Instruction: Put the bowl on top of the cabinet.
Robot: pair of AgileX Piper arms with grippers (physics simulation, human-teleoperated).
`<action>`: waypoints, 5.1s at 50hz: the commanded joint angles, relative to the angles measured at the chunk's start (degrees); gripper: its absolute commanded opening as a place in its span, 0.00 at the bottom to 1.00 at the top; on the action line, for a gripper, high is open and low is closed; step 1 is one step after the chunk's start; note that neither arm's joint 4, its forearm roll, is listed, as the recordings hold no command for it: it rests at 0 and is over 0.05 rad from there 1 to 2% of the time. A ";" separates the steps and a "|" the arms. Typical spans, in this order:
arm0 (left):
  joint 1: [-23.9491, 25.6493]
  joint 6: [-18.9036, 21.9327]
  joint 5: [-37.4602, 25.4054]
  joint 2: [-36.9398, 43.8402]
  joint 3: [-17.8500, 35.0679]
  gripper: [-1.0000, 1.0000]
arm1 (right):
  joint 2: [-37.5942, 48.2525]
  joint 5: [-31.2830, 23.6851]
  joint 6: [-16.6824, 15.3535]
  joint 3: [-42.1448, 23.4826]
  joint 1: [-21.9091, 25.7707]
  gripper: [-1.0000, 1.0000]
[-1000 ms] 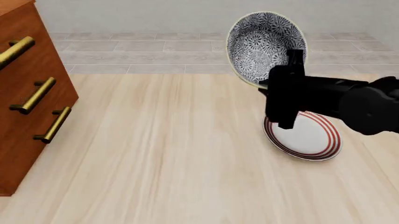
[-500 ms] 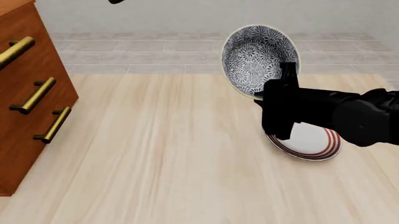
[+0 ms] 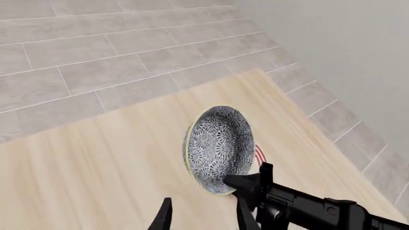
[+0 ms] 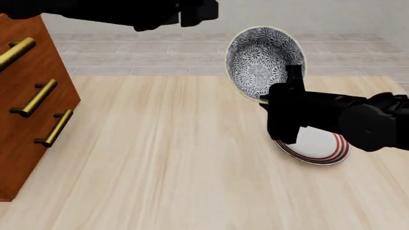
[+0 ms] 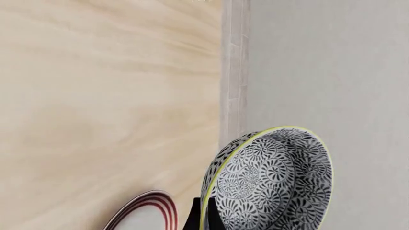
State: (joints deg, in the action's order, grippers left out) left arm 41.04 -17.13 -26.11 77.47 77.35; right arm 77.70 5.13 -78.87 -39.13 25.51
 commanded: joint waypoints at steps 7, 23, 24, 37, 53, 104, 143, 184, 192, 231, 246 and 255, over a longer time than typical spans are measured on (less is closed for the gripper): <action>0.57 0.00 0.13 2.35 0.14 1.00 | 0.02 0.29 -0.50 -0.69 0.55 0.00; -1.04 0.47 -0.23 4.53 3.44 1.00 | -0.59 0.45 -0.45 0.26 0.82 0.00; -1.27 0.80 -0.13 4.85 3.52 1.00 | -0.61 0.56 -0.47 0.41 1.04 0.00; -3.22 0.88 0.96 6.56 4.22 1.00 | -1.29 0.78 -0.72 1.20 2.63 0.00; -4.48 1.45 0.85 7.58 5.45 1.00 | -3.09 0.32 -0.97 1.95 3.97 0.00; -4.62 2.27 3.40 11.86 5.94 1.00 | -6.10 0.30 -2.13 3.78 7.52 0.00; -5.08 3.14 4.77 13.83 5.14 1.00 | -6.18 0.42 -2.47 4.45 7.83 0.00; -4.57 3.08 7.52 17.95 4.07 1.00 | -6.18 0.42 -2.47 4.45 7.83 0.00; -4.08 3.13 7.93 18.85 4.24 1.00 | -6.18 0.42 -2.47 4.45 7.83 0.00; -4.60 4.01 8.48 18.49 4.01 0.00 | -6.18 0.42 -2.47 4.45 7.83 0.00; -5.02 4.37 8.55 18.10 3.75 0.00 | -6.18 0.42 -2.47 4.45 7.83 0.00; -5.30 4.67 8.65 17.70 3.75 0.00 | -6.18 0.42 -2.47 4.45 7.83 1.00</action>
State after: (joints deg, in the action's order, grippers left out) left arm 36.67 -12.23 -17.62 95.91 80.64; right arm 71.60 5.95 -81.57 -35.05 33.46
